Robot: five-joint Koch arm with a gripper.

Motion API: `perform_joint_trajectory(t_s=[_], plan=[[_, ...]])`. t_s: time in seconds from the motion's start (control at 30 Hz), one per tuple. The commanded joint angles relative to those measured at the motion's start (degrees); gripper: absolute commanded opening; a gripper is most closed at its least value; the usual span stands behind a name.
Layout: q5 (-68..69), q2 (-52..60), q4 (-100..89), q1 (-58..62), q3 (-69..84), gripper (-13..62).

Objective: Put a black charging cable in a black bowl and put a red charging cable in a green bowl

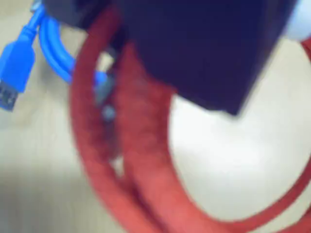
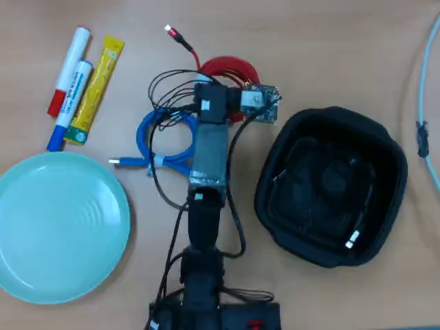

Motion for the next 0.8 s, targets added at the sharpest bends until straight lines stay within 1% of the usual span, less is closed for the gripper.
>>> perform_joint_trajectory(t_s=[0.0,0.2,0.5,0.67,0.77], plan=[[-4.1,9.5,3.3,-2.1,-3.0,-6.7],[-14.2,15.3,3.3,-7.6,-3.0,-6.7],[-26.1,17.3,3.6,-26.7,-2.5,-6.8],[-26.3,19.9,4.7,-33.9,3.3,-6.8],[-26.3,21.7,4.5,-40.5,9.3,-6.7]])
